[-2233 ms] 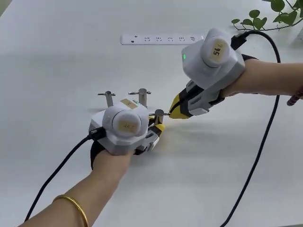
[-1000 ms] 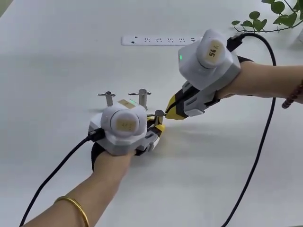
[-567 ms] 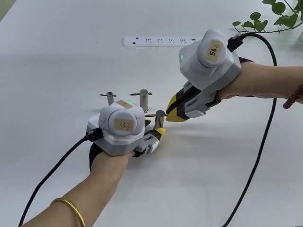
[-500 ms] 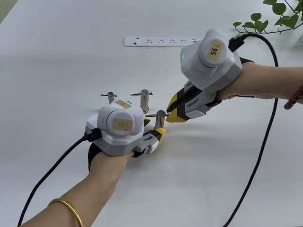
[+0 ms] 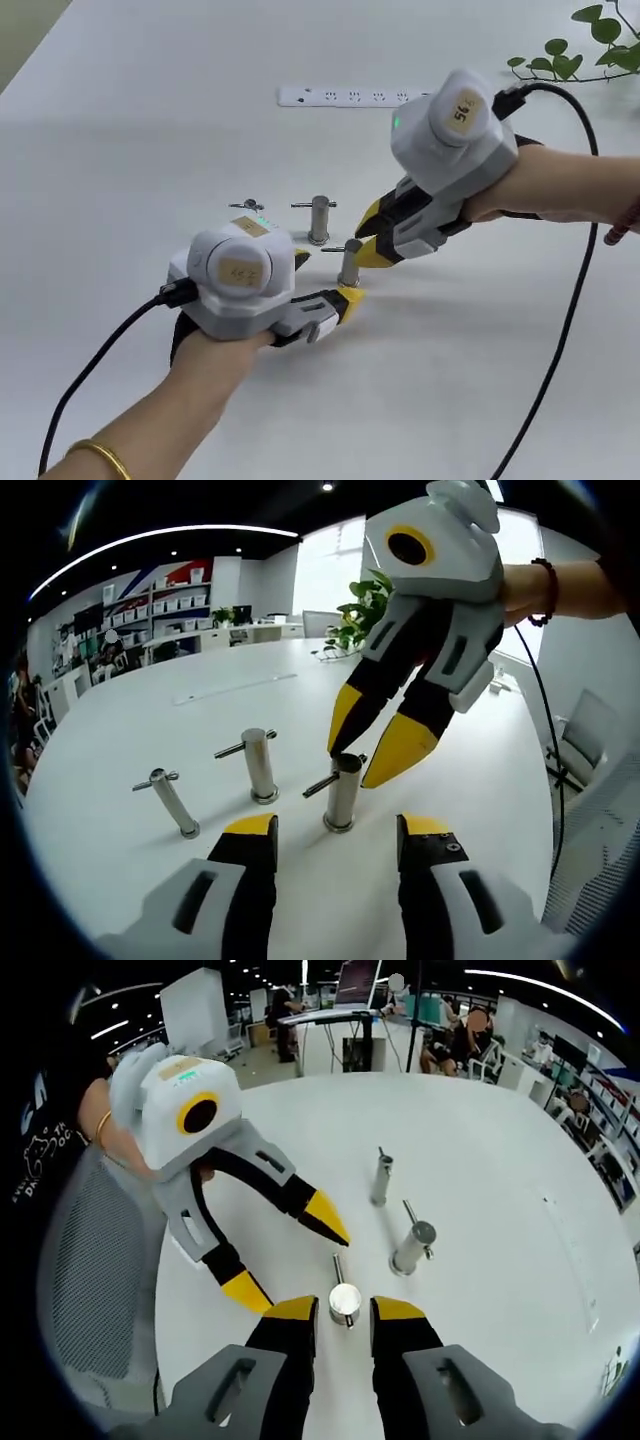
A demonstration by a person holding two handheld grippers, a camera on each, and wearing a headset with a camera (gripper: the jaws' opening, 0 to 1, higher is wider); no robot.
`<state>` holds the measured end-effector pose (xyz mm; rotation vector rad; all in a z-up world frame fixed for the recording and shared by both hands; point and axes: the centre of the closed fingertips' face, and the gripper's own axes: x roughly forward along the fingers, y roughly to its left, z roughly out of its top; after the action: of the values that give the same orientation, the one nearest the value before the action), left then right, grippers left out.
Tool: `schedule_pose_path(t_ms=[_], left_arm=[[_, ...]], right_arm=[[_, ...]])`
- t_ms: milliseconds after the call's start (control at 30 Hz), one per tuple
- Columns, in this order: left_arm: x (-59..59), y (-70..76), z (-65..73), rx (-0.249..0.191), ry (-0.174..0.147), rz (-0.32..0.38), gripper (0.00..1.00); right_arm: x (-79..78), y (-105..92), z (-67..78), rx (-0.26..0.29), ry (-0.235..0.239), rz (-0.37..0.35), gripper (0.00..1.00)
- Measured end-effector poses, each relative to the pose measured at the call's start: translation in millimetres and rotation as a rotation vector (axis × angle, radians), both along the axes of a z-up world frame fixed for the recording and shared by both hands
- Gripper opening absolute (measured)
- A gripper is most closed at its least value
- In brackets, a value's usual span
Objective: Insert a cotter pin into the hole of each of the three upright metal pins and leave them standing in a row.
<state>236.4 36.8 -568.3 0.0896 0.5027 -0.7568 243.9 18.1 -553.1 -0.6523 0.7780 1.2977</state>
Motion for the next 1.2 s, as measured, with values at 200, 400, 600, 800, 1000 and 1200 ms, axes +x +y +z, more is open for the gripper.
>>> schedule_pose_path(t_ms=[200,400,600,800,1000,1200], left_arm=[[-1.2,9.4,4.0,-0.011,0.000,0.005,0.52],[-3.5,13.8,8.8,-0.027,-0.003,0.003,0.56],[-6.9,17.7,10.9,-0.032,-0.007,-0.004,0.59],[-9.3,22.8,14.1,-0.029,-0.015,-0.006,0.62],[-9.4,26.3,18.7,-0.038,-0.024,-0.001,0.65],[-12.7,32.1,22.3,-0.035,-0.029,0.003,0.67]], right_arm=[[-1.4,2.4,-6.6,0.009,0.013,-0.014,0.15],[-2.2,6.8,-7.2,0.021,0.010,-0.012,0.12],[-1.0,8.0,-10.3,0.009,-0.003,-0.003,0.11],[-1.4,8.3,-10.0,0.003,-0.014,0.000,0.09],[-2.2,8.4,-9.4,-0.006,-0.017,0.003,0.09],[-1.3,8.7,-9.7,-0.010,-0.008,-0.006,0.08]])
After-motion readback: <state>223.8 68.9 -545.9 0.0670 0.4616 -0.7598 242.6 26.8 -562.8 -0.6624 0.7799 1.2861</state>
